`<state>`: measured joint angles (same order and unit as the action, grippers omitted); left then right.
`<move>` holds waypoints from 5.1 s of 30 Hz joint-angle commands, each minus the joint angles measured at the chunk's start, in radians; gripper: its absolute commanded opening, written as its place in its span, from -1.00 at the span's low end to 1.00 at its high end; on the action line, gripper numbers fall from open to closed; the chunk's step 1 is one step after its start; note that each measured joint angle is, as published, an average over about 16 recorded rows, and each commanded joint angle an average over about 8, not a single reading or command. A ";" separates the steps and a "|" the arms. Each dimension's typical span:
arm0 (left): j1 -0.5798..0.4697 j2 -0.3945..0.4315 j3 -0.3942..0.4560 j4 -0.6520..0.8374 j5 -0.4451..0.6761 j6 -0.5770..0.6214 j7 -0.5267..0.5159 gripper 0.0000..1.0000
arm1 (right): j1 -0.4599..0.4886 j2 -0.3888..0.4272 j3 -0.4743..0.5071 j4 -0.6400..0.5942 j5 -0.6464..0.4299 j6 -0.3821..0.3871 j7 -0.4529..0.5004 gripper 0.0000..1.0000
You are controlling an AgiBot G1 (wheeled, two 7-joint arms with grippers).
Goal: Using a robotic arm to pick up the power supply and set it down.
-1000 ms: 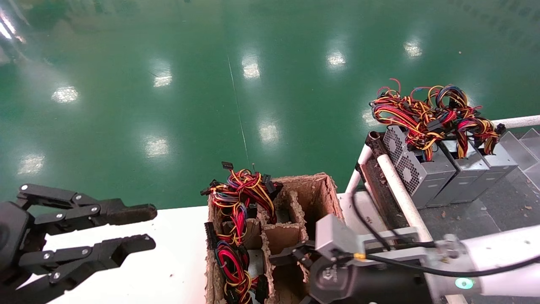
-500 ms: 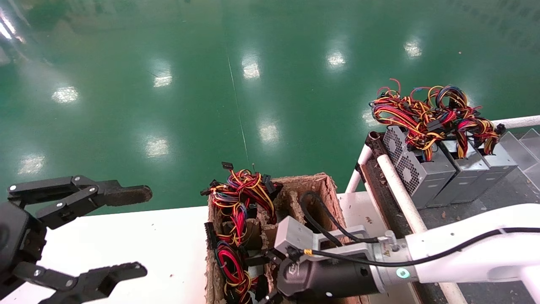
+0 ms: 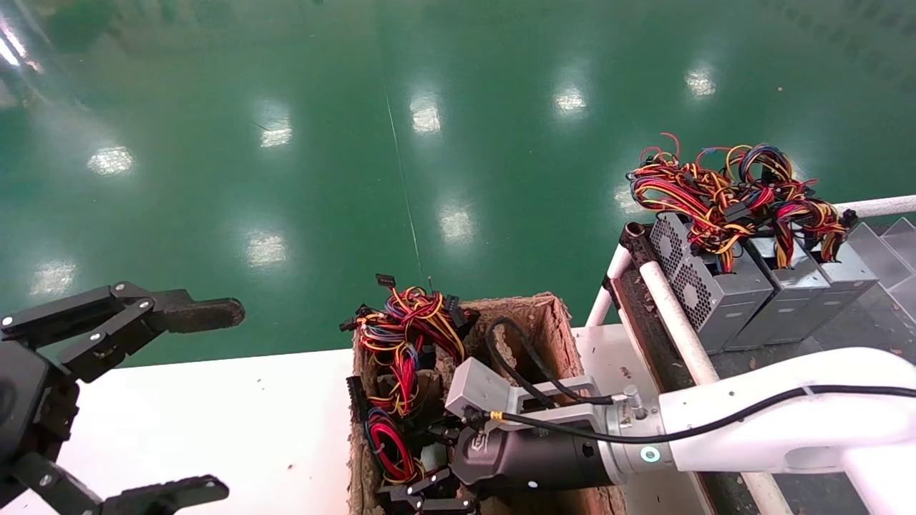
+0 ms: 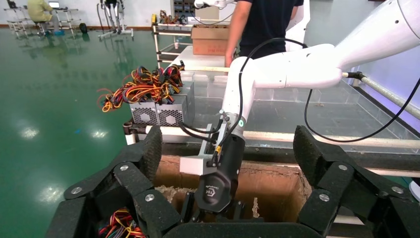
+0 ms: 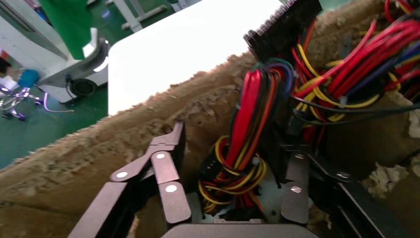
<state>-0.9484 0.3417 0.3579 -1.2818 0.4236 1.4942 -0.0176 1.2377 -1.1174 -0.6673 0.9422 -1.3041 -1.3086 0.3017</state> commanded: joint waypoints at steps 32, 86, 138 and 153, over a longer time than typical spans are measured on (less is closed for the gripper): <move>0.000 0.000 0.001 0.000 -0.001 0.000 0.001 1.00 | -0.031 0.056 0.100 0.027 0.155 -0.018 -0.036 -1.00; -0.001 -0.001 0.003 0.000 -0.002 -0.001 0.002 1.00 | 0.106 0.781 0.302 -0.338 0.433 -0.274 -0.325 -1.00; -0.002 -0.002 0.005 0.000 -0.003 -0.001 0.003 1.00 | 0.307 0.634 0.098 -0.491 0.339 -0.269 -0.362 1.00; -0.002 -0.002 0.006 0.000 -0.003 -0.001 0.003 1.00 | 0.274 0.656 0.106 -0.446 0.502 -0.284 -0.341 1.00</move>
<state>-0.9505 0.3399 0.3636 -1.2814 0.4205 1.4929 -0.0147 1.5109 -0.4644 -0.5591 0.5073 -0.8224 -1.5883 -0.0329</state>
